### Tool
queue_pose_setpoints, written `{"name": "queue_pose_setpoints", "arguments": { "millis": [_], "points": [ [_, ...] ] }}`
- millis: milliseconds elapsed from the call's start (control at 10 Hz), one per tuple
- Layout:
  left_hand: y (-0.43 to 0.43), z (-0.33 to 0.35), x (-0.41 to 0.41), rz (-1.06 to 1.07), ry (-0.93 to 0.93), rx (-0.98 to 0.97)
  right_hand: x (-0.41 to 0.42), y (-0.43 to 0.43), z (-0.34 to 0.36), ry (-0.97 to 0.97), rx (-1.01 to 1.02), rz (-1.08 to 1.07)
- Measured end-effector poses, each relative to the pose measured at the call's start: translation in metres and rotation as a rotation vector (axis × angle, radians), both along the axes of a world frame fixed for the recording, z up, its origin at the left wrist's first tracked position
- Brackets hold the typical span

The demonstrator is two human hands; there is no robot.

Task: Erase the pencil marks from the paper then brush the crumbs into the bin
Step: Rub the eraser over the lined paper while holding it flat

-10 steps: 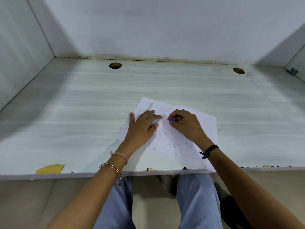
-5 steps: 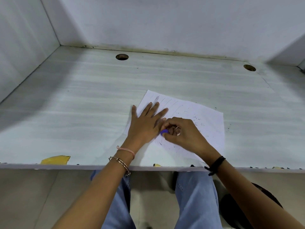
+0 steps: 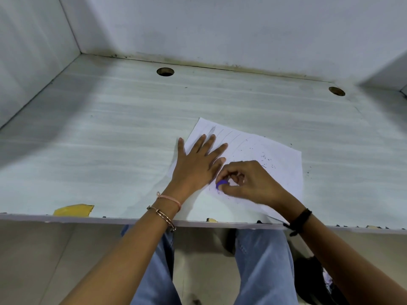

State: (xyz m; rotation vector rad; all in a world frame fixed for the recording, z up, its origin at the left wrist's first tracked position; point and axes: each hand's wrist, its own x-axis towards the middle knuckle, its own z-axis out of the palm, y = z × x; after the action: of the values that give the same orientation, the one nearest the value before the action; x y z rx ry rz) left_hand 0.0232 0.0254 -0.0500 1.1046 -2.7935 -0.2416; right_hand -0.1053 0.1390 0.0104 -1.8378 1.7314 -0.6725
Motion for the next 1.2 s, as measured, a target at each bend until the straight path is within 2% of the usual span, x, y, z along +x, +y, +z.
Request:
{"name": "queue_pose_setpoints", "arguments": {
  "millis": [100,300,400,500,600,800,900,1000,1100,1200],
  "points": [
    [-0.001,0.000,0.001,0.001,-0.007,-0.003,-0.008,-0.014,-0.002,0.083,-0.109,-0.119],
    [0.001,0.001,0.000,-0.003,0.010,0.017,0.003,0.002,0.003,0.018,0.034,0.064],
    [0.000,0.001,0.001,-0.013,-0.035,-0.008,-0.005,-0.013,0.001,0.057,-0.077,-0.058],
    [0.000,0.002,0.001,-0.007,-0.018,-0.001,0.001,-0.008,0.000,0.058,-0.059,-0.026],
    [0.001,0.003,0.000,-0.002,0.022,0.024,0.005,0.004,0.003,-0.010,0.059,0.065],
    [-0.001,0.002,0.001,-0.003,-0.034,-0.010,-0.005,-0.015,-0.001,0.059,-0.093,-0.112],
    [0.000,0.003,0.001,-0.008,0.006,0.016,0.006,-0.001,0.003,0.002,0.042,0.043],
    [0.001,0.002,0.001,-0.013,-0.017,0.000,0.001,-0.007,0.006,0.014,0.034,0.034],
    [0.001,0.002,0.002,-0.020,-0.069,-0.042,-0.006,-0.018,0.004,0.038,-0.066,-0.080],
    [0.000,0.002,0.001,-0.009,-0.004,0.008,0.003,-0.005,0.004,-0.001,0.016,0.011]
  ]
}}
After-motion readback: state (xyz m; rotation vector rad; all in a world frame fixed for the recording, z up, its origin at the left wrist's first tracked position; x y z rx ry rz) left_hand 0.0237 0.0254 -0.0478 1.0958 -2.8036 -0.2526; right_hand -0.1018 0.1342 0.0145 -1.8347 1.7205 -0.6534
